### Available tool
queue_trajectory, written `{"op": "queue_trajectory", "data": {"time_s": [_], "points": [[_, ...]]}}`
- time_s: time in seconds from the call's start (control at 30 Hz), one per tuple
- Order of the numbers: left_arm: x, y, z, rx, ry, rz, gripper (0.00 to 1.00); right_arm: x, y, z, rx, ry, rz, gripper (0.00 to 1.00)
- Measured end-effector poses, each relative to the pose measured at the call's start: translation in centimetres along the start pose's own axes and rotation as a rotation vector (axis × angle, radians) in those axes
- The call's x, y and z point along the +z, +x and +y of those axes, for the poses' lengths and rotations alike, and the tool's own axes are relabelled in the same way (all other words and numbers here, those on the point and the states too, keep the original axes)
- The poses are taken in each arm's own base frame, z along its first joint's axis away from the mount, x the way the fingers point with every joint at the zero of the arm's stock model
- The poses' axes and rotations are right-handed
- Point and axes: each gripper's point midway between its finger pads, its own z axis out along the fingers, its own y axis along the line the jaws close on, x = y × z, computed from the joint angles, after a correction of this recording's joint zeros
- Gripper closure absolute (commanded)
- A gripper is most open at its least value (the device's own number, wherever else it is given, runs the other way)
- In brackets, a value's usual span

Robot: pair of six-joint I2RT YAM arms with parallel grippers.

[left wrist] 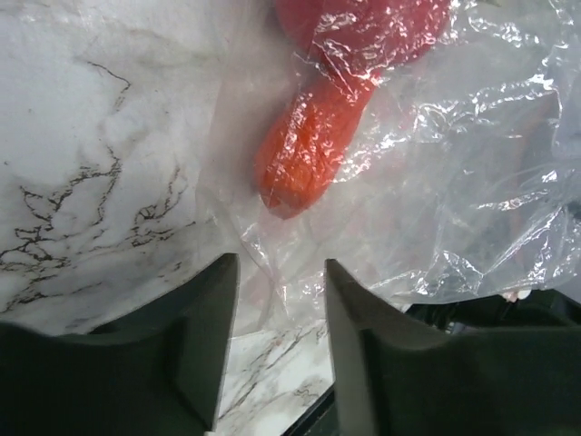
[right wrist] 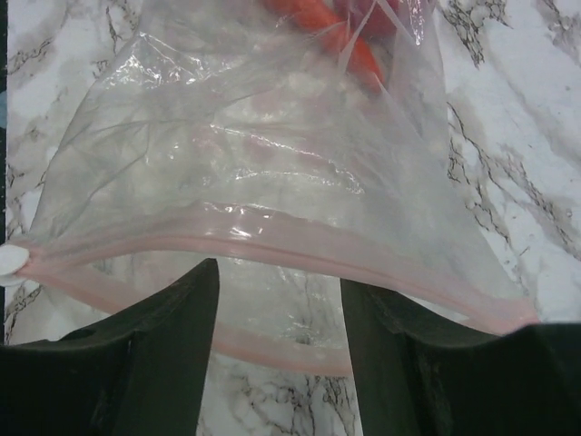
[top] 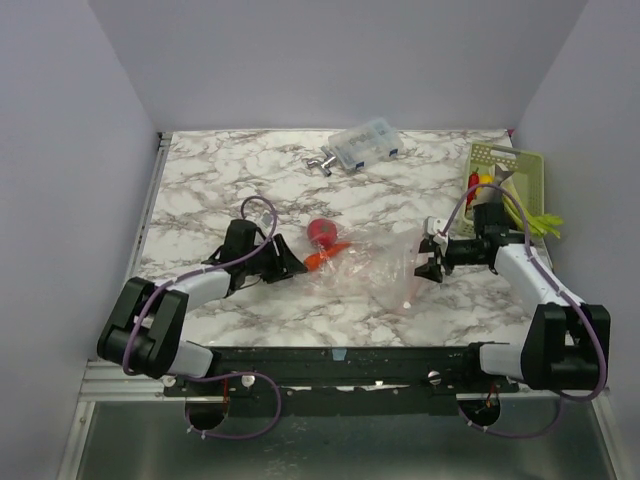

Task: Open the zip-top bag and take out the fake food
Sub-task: Pick up the fake vegetable from the zipper food storage bag.

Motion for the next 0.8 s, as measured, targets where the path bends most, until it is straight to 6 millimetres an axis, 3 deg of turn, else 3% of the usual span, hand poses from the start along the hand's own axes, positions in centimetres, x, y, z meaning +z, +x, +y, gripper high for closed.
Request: {"op": "queue_trajectory", "data": {"time_s": [0.1, 0.2, 0.47, 0.57, 0.67, 0.73, 0.8], "points": [[-0.7, -0.3, -0.4, 0.015, -0.004, -0.022, 0.17, 0.6, 0.6, -0.4, -0.010, -0.014, -0.002, 0.45], [-1.8, -0.9, -1.1, 0.049, -0.009, -0.060, 0.02, 1.1, 1.2, -0.4, -0.025, -0.024, -0.002, 0.45], [-3.5, -4.7, -2.5, 0.142, -0.036, -0.136, 0.01, 1.9, 1.8, -0.2, -0.075, -0.025, -0.009, 0.44], [-2.9, -6.5, -2.8, 0.128, -0.024, -0.128, 0.06, 2.4, 1.7, 0.0, -0.103, -0.029, -0.018, 0.44], [-1.8, -7.5, -2.6, 0.101, -0.027, -0.106, 0.23, 2.8, 1.7, 0.5, -0.112, -0.026, -0.025, 0.44], [-1.3, -8.4, -2.6, 0.082, -0.029, -0.104, 0.41, 2.9, 1.7, 0.7, -0.117, -0.017, -0.030, 0.44], [-0.8, -9.5, -2.8, 0.059, -0.027, -0.108, 0.47, 3.0, 1.7, 0.7, -0.122, -0.006, -0.033, 0.44]]}}
